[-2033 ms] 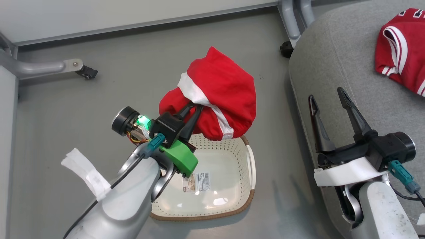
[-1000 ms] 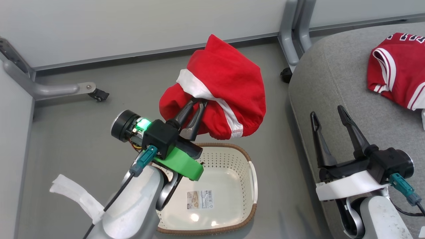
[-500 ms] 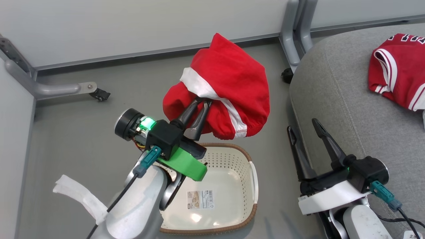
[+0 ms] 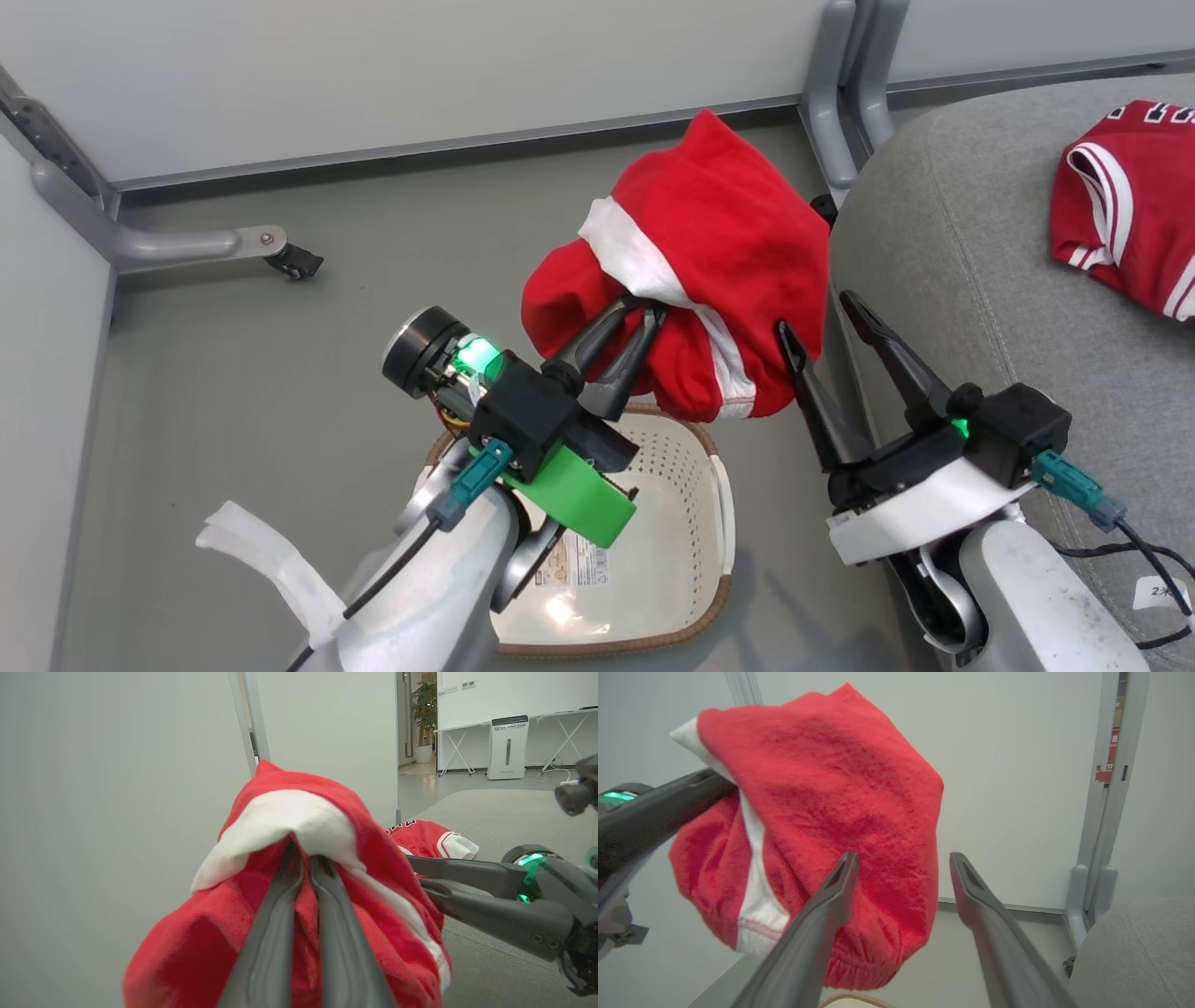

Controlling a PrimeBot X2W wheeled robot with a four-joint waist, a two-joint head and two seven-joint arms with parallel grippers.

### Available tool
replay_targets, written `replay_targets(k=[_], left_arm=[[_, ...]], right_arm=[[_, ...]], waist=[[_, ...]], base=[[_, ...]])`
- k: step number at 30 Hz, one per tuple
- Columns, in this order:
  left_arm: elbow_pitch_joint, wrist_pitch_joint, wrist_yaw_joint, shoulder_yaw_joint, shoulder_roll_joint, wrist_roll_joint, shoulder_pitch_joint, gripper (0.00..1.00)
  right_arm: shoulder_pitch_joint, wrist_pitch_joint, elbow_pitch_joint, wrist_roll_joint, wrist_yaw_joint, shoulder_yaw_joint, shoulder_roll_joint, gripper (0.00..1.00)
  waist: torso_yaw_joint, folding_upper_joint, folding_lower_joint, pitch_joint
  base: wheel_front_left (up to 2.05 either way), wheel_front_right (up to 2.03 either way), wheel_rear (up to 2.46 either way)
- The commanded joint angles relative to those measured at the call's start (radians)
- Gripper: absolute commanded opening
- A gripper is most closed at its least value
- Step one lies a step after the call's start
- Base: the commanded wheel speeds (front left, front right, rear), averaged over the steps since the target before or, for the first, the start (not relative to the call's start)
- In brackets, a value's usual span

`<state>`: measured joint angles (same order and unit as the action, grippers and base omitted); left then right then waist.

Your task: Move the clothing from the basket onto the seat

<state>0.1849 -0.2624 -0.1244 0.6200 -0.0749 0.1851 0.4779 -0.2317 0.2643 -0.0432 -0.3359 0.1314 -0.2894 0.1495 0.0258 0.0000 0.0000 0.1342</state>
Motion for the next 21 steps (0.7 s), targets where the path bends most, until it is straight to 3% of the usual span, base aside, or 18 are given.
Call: replay_targets(k=[1, 14, 21], left_arm=[[-0.007, -0.003, -0.004, 0.007, 0.003, 0.002, -0.004, 0.00], [-0.039, -0.003, -0.007, 0.111, -0.018, 0.009, 0.027, 0.00], [-0.041, -0.003, -0.007, 0.163, -0.034, 0.028, 0.056, 0.00]], right_arm=[[-0.021, 0.000, -0.004, -0.030, -0.001, -0.011, 0.018, 1.00], [-0.162, 0.000, -0.039, -0.293, -0.001, -0.280, 0.258, 1.00], [-0.280, 0.000, -0.015, -0.487, -0.001, -0.513, 0.401, 1.00]], waist=[[0.007, 0.0000, 0.0000, 0.000], [0.033, 0.0000, 0.0000, 0.002], [0.047, 0.0000, 0.0000, 0.007]], base=[[0.00, 0.00, 0.00], [0.00, 0.00, 0.00], [0.00, 0.00, 0.00]])
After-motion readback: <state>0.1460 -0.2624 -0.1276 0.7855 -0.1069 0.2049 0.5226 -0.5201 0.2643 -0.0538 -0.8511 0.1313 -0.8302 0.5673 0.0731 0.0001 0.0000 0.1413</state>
